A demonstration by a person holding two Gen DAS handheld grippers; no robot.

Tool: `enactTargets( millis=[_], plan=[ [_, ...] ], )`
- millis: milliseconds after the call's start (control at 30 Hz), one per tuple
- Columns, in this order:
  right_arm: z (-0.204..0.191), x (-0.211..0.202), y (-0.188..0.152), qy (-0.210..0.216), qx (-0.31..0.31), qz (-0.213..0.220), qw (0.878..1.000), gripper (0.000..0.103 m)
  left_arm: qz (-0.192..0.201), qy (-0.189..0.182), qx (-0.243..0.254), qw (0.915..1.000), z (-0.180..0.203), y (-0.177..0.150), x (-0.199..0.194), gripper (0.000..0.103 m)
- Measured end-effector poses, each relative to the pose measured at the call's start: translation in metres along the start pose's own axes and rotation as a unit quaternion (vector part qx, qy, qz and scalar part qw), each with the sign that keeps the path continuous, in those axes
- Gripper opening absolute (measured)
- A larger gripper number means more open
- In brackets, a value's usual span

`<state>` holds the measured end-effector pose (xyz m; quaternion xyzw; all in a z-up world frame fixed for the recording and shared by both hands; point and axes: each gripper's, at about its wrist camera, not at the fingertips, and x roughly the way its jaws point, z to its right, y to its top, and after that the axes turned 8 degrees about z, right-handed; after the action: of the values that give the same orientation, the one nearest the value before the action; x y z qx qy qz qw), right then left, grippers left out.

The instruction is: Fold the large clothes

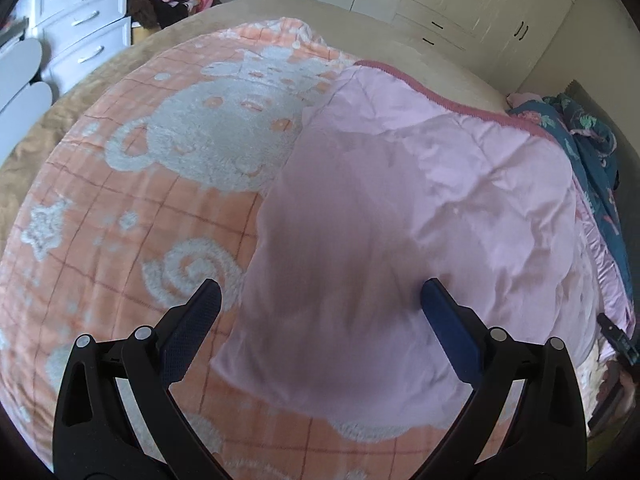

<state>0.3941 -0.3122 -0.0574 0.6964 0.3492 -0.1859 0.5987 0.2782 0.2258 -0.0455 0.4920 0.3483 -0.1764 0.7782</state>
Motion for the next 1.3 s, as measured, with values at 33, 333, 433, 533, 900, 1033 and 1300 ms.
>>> enactTargets(
  millis=[33,333,433,533,900,1033,1300],
  plan=[
    [0.001,0.004,0.002,0.002,0.003,-0.002,1.000,0.099,0.001,-0.001,0.001,1.0000,0.002,0.002,0.001,0.094],
    [0.003,0.024,0.016,0.015,0.014,-0.001,1.000,0.099,0.005,0.000,0.026,0.9996,0.023,0.017,0.011,0.094],
    [0.001,0.029,0.022,0.015,0.006,-0.004,1.000,0.099,0.006,0.005,0.034,0.9994,0.028,0.021,0.016,0.094],
    [0.000,0.033,0.028,0.017,-0.002,-0.005,1.000,0.099,0.007,0.006,0.034,0.9994,0.030,0.025,0.020,0.094],
    [0.000,0.053,0.042,0.030,-0.008,-0.011,0.999,0.098,0.006,0.008,0.039,0.9992,0.033,0.035,0.036,0.094],
    [0.000,0.058,0.043,0.036,-0.002,-0.009,0.999,0.098,0.002,0.008,0.039,0.9992,0.031,0.037,0.045,0.094],
    [-0.015,0.055,0.040,0.041,-0.039,0.009,0.998,0.061,0.014,0.010,0.033,0.9993,0.031,0.037,0.052,0.085]
  ],
)
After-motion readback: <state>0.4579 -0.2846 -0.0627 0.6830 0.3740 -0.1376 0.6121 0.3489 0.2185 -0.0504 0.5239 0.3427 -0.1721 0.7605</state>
